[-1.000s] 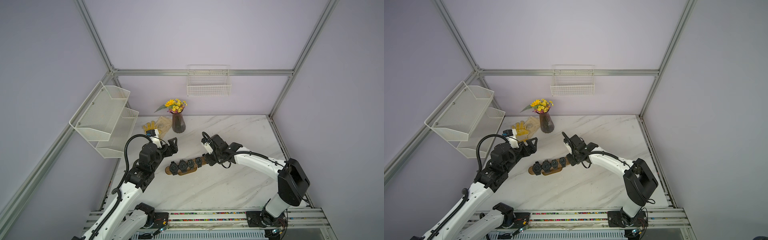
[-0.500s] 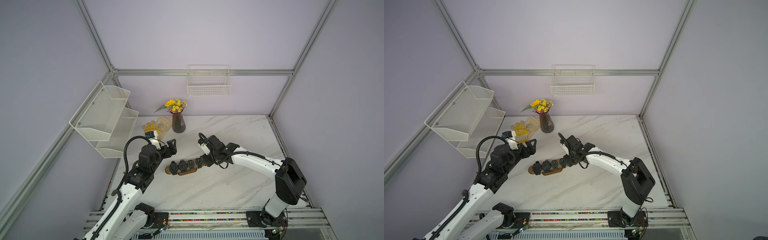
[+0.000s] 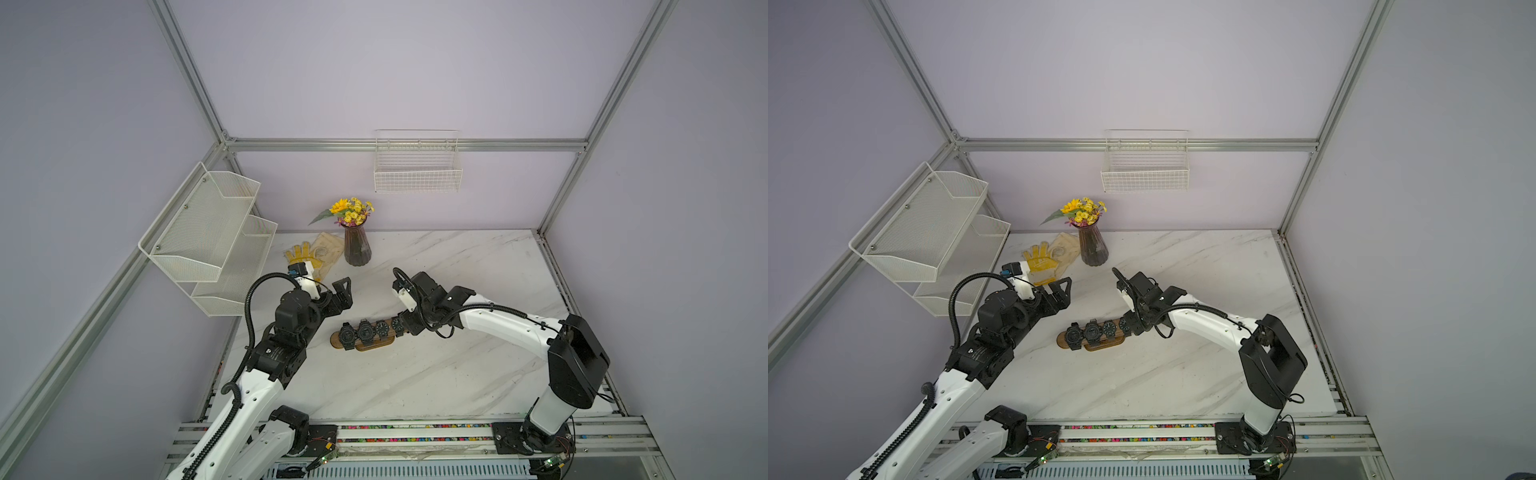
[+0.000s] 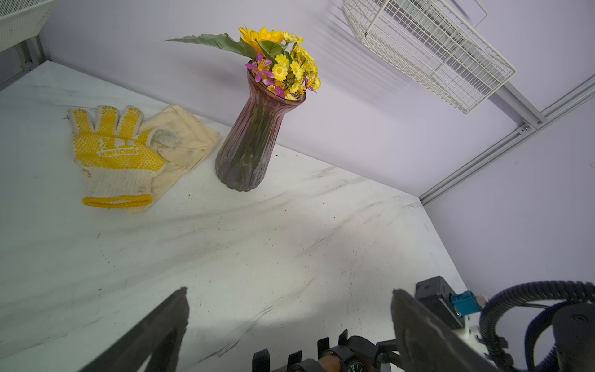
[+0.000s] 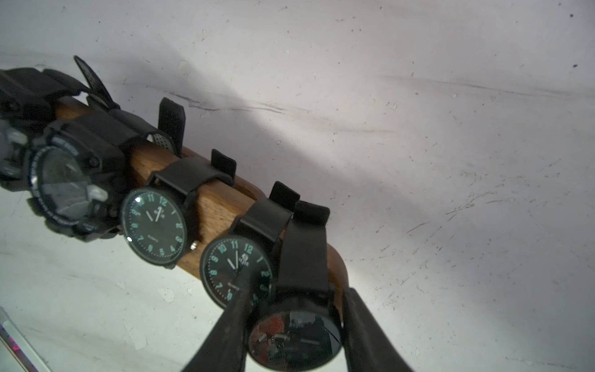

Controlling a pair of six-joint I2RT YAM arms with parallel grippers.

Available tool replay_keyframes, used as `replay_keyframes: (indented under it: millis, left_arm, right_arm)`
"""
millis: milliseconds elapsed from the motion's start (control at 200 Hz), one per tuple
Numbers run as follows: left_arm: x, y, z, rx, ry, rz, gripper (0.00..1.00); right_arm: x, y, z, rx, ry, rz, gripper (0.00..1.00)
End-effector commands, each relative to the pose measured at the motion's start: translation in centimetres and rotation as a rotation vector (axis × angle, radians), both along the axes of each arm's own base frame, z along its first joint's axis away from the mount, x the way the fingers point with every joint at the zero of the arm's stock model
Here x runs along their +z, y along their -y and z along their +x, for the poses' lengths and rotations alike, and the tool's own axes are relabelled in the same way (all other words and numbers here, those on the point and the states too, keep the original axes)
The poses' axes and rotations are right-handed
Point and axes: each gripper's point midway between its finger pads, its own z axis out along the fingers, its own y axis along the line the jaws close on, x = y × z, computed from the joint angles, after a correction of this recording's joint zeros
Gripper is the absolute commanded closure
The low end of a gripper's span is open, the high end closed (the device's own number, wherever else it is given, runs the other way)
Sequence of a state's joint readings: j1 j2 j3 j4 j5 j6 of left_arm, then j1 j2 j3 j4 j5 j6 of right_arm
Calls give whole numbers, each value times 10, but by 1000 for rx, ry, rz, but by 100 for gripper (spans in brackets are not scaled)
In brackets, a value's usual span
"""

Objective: Place watch on stand
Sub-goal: Place the watch on the stand.

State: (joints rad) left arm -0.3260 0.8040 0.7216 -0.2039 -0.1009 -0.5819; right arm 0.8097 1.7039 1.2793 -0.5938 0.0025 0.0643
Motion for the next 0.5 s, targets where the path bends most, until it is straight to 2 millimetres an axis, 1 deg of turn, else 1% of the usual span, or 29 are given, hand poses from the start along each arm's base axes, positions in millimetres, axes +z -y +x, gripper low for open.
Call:
replay_keyframes:
  millis: [0, 320, 495]
  left_arm:
    - [-3, -4, -1, 6, 12, 8, 3]
    - [-2, -6, -2, 10, 15, 8, 3]
    - [-3, -5, -1, 6, 11, 5, 3]
  right_arm:
    - [4, -6, 2, 16, 5, 3, 68]
    - [-1, 1, 3, -19, 7, -21, 63]
    - [4, 3, 2, -20, 18, -18, 54]
